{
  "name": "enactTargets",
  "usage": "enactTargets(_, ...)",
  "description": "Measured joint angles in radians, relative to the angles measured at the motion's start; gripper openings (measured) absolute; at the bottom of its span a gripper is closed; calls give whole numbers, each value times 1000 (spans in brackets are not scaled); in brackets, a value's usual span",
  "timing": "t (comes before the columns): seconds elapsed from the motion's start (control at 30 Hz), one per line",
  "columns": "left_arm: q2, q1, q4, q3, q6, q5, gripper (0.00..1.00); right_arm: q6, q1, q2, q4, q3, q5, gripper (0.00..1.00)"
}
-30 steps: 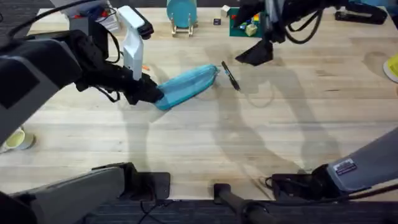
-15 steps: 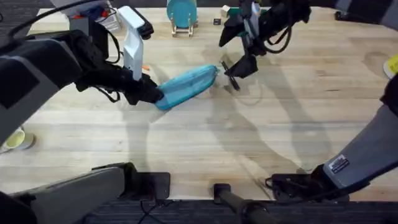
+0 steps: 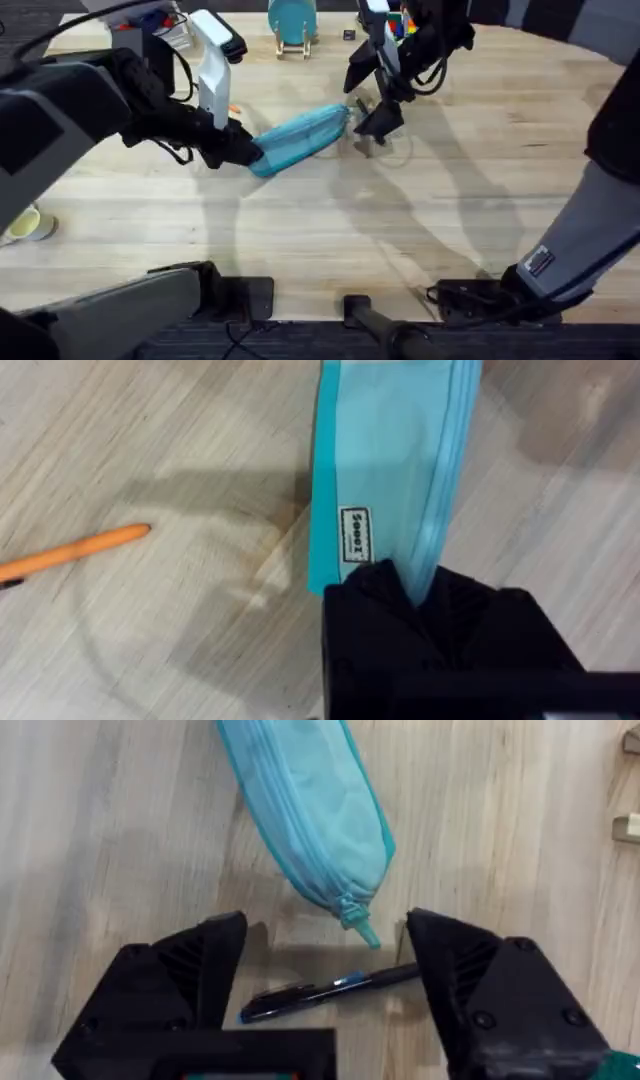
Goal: Unzip the bag, pick up the pens from the table one at a time and place them inside, then zip the bag closed.
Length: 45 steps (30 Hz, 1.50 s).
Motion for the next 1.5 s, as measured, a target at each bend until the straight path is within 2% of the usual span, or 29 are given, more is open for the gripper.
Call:
enactTargets(0.3,0,0,0,0,0,0,42,0,10,39,-1,0,-19,950)
enactTargets(0.57,0,0,0,0,0,0,41,0,14,64,-1,0,-19,805)
enactTargets(0.7,0,0,0,0,0,0,41,-1,14,64,-1,0,-18,531)
enactTargets(0.87,0,0,-5,0,0,-1,41,-1,14,64,7,0,-19,76)
enactTargets(0.9,0,0,-6,0,0,-1,41,-3,14,64,6,0,-19,46)
enactTargets(1.5,0,0,-6,0,0,-1,41,-3,-9,64,-20,7,-22,30)
